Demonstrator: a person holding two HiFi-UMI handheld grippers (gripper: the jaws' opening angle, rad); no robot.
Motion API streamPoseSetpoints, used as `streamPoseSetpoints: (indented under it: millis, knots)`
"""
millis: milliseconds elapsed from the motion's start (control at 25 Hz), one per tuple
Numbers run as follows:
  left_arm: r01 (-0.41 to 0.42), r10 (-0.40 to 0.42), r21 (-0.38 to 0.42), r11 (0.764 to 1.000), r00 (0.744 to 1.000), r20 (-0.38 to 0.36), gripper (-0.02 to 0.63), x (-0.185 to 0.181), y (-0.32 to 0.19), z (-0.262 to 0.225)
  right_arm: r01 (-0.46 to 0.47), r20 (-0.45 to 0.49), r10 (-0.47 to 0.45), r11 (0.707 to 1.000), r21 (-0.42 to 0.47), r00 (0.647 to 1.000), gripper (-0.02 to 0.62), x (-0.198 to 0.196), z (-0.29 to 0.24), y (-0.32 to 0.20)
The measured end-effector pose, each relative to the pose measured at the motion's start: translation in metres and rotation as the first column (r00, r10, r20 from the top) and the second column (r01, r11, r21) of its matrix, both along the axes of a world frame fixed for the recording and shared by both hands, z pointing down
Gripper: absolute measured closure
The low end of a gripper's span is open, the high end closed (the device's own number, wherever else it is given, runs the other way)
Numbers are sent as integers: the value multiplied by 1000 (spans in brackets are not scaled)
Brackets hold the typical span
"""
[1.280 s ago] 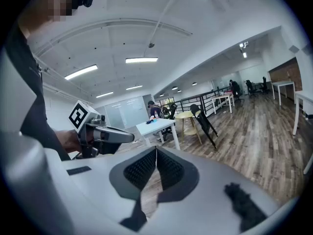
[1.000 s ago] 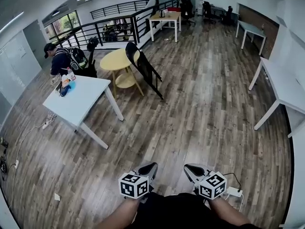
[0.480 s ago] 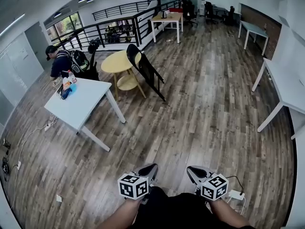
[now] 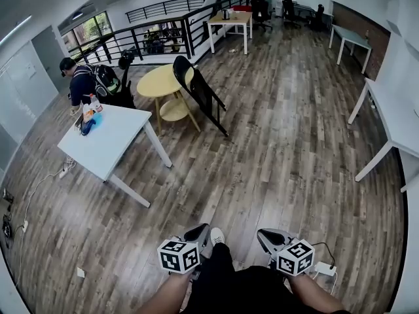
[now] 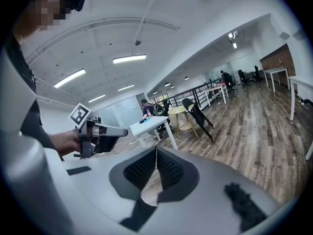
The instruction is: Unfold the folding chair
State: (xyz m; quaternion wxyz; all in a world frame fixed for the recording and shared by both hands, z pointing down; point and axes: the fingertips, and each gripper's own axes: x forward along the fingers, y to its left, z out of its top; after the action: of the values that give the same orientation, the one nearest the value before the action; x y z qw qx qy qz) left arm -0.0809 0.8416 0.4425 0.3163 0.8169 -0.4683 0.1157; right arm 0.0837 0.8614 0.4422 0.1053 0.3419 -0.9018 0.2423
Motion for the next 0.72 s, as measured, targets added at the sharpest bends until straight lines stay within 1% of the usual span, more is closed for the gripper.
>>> streamPoseSetpoints:
  millis: [360,560,720]
  knots:
    - [-50,50,-20,999,999,14,598,6,-48,7,0,-22,-1,999,-40,1000,589,-6,10,-48]
    - [-38,39,-27,999,999,31,598,-11,-89,12,-9,-27,8,999,-46,1000,589,-15,12,-86]
    - [-31,31,-25,999,999,35,598,-24,-125,12,-20,-41,17,997,-68,999,589,-21,16,-116]
